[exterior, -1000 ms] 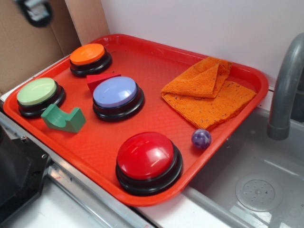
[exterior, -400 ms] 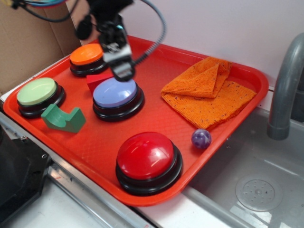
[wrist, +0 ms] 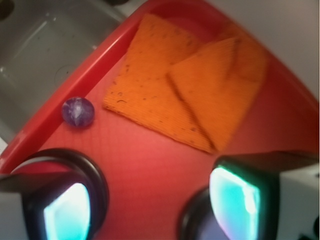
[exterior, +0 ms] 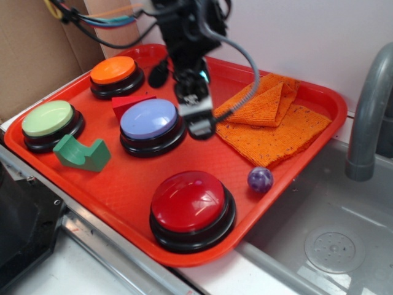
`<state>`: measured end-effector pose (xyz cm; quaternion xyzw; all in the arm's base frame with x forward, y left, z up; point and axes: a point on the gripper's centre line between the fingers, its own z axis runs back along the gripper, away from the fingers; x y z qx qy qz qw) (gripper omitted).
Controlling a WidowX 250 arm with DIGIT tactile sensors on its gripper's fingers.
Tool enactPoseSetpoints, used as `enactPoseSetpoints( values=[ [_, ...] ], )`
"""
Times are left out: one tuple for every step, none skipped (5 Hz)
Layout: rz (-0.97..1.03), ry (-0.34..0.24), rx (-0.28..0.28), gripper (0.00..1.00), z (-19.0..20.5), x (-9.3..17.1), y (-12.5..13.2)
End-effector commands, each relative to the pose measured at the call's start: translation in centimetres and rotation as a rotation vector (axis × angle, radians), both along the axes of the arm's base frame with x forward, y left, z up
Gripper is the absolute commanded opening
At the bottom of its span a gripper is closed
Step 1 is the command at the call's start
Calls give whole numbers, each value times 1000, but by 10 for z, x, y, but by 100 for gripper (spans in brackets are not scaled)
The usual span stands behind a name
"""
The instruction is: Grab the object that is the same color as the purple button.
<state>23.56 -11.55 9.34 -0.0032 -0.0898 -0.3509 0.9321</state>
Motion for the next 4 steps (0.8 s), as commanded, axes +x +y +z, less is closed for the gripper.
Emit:
enactPoseSetpoints(
  values=[
    [-96,14,-55,100,-18,23,-46],
    [-139,40,-77,100,-27,25,-59],
    [-172,51,-102,100,-31,23,-67],
    [-181,110,-109,100,-42,15,-74]
  ],
)
